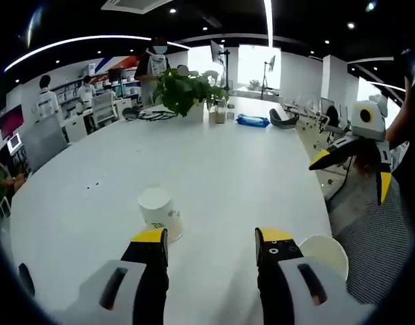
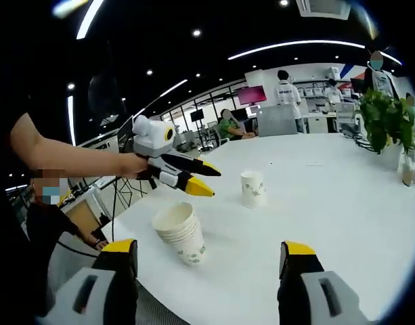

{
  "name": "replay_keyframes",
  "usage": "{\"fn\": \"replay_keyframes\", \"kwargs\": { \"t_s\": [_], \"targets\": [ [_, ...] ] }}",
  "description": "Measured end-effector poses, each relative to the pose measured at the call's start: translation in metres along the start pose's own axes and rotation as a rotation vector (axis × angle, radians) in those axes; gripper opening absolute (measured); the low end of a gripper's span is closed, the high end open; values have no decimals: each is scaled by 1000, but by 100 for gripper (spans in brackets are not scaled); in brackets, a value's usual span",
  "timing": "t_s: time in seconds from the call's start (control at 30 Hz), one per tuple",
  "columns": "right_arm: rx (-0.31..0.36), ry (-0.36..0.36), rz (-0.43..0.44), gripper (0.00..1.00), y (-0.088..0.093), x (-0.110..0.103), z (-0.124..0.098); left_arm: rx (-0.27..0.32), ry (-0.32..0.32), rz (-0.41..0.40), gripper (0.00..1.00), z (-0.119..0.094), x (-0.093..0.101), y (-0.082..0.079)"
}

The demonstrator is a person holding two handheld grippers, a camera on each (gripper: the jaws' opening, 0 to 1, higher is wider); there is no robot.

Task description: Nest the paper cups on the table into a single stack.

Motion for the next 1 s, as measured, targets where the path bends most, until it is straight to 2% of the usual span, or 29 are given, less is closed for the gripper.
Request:
{"fn": "replay_keyframes", "kwargs": {
  "t_s": [0.1, 0.23, 0.5, 0.67, 1.0],
  "targets": [
    [2, 8, 4, 87, 0, 2, 0, -9, -26, -7, 56, 8, -14, 5],
    [9, 27, 9, 87, -1, 6, -1, -17, -55, -23, 56, 15, -29, 7],
    [-6, 36, 1, 87, 1, 7, 0, -24, -87, -13, 55, 32, -53, -4],
    [-10, 45, 8, 86, 2, 9, 0, -35, -85, -14, 54, 44, -62, -9],
    [-24, 56, 26, 86, 5, 13, 0, -49, -77, -35, 49, 64, -74, -9]
  ]
}}
Point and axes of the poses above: the point that each gripper's makers call its tool centre point, and the gripper's own axes: z roughly forward along the fingers, x roughly to its right, y roughly out of its underside, the point moved 1 cm from there along -z, roughly backward along the fingers, and after that the axes turned 1 degree about y, right-handed, at the moved point
